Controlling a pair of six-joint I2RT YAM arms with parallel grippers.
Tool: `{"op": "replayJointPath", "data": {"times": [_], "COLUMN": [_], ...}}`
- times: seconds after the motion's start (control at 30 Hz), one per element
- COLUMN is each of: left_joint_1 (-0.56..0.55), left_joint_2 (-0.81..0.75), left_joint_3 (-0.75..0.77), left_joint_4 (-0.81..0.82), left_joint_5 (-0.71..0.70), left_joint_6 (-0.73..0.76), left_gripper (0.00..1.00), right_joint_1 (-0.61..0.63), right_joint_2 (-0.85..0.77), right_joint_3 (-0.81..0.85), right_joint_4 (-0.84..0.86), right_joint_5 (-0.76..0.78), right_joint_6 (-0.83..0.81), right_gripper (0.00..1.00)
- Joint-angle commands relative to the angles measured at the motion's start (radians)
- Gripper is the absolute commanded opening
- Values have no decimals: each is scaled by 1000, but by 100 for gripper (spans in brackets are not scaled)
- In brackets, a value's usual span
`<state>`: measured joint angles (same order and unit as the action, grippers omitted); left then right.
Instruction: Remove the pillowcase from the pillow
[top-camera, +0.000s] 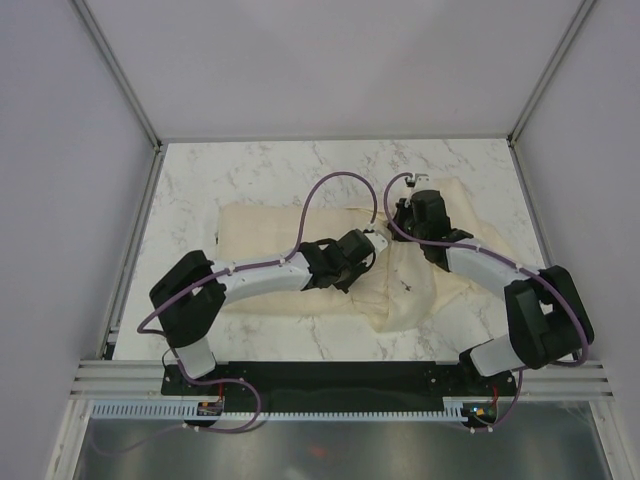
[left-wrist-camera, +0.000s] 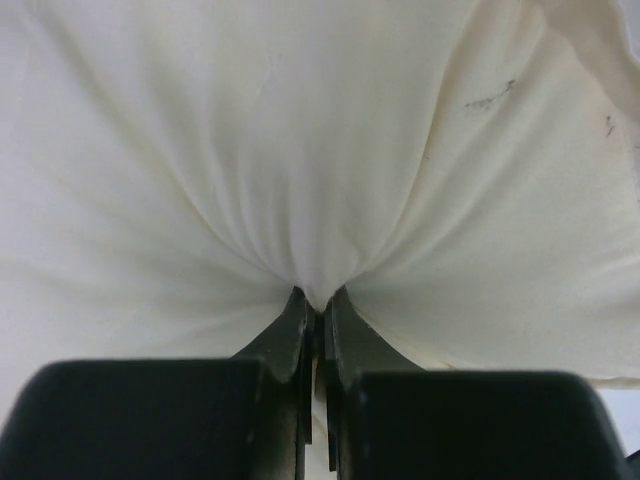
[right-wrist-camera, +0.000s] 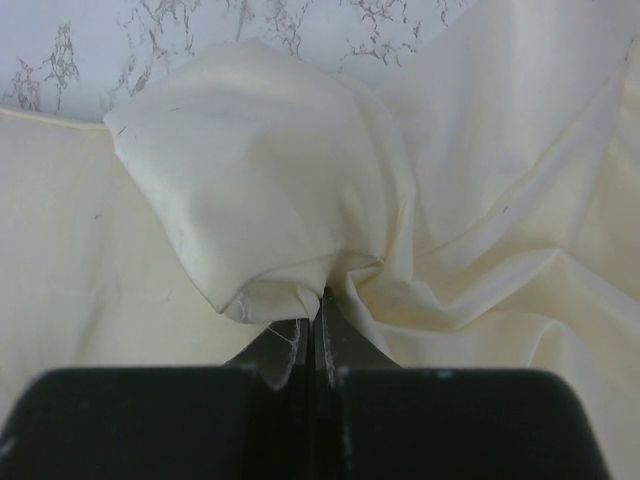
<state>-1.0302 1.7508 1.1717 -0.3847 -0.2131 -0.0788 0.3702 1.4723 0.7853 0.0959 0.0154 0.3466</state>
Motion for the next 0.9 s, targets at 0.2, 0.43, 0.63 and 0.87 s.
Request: {"op": "replayJointPath", "data": {"times": [0.2, 0.43, 0.63, 0.87], "left_joint_1": [45, 215, 327, 498], "left_joint_2": [-27, -74, -174, -240], "left_joint_3": [-17, 5, 6, 14], "left_joint_4": [-135, -154, -145, -134], "left_joint_5": [-104, -52, -2, 70], "left_joint_6": [17, 17, 17, -7], "left_gripper": [2, 2, 2, 2], "right_joint_1": [10, -65, -162, -200], "right_joint_2": [-161, -207, -205, -198], "right_joint_3": [-8, -9, -15, -23], "right_joint_4": [-148, -215, -220, -234], "right_joint_5": [132, 161, 132, 143], "right_joint_6": [-43, -52, -60, -80], "right_gripper": [0, 0, 0, 0]}}
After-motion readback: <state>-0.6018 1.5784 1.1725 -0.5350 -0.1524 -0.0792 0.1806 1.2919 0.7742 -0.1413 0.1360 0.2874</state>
